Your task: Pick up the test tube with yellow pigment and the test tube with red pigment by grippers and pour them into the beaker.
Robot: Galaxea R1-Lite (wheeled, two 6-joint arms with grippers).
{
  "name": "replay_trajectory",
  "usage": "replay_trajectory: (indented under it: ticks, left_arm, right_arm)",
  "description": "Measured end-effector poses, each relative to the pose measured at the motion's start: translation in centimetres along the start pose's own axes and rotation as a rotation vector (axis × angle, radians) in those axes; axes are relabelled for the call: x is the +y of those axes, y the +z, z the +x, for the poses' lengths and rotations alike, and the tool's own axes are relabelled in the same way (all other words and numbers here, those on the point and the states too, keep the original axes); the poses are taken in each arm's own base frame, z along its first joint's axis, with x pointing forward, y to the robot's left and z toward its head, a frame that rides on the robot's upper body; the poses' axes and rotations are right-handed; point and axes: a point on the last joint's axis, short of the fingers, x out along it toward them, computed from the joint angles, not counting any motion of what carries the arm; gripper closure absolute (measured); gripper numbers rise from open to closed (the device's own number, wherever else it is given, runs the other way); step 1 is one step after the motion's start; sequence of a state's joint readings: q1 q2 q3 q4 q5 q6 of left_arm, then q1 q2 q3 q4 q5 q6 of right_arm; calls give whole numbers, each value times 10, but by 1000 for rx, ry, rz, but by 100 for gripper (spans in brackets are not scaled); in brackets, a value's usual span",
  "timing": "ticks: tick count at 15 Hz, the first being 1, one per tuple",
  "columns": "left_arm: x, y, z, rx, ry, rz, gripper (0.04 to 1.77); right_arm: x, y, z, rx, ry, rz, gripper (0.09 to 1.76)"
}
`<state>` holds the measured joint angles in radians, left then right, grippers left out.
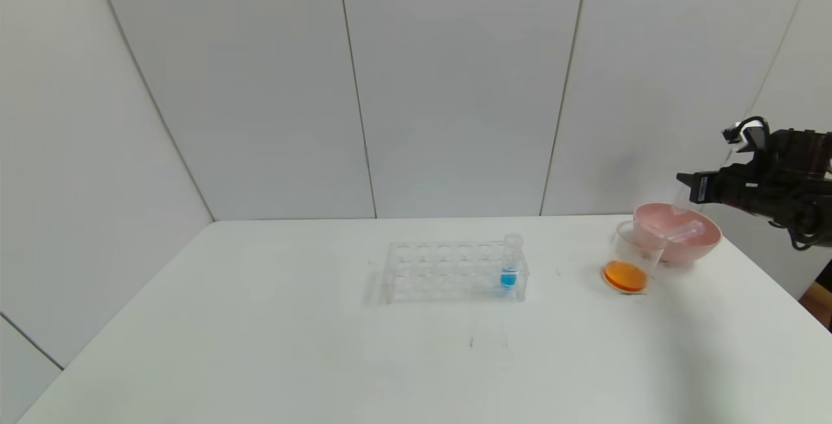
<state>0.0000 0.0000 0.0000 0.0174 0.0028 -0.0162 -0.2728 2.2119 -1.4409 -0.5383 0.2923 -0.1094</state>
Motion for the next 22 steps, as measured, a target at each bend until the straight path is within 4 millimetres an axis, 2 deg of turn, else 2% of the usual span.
replay_trajectory:
  ticks: [7, 8, 11, 14, 19, 22]
  left_arm:
    - [0, 0, 0, 0, 0, 0, 9]
    - [0, 0, 0, 0, 0, 0, 9]
    - [0, 0, 0, 0, 0, 0, 9]
    - [0, 0, 0, 0, 0, 0, 9]
    - [0, 0, 0, 0, 0, 0, 9]
    - [0, 0, 0, 0, 0, 0, 9]
  right_arm:
    - [1, -7, 1, 19, 4, 4, 132]
    - [0, -8, 1, 22, 4, 5, 127]
    - [0, -9, -1, 29, 10, 13, 91]
    - [1, -9, -2, 28, 11, 13, 66]
    - [5, -4, -2, 19, 14, 7, 42]
    - [23, 10, -2, -7, 45, -6, 33]
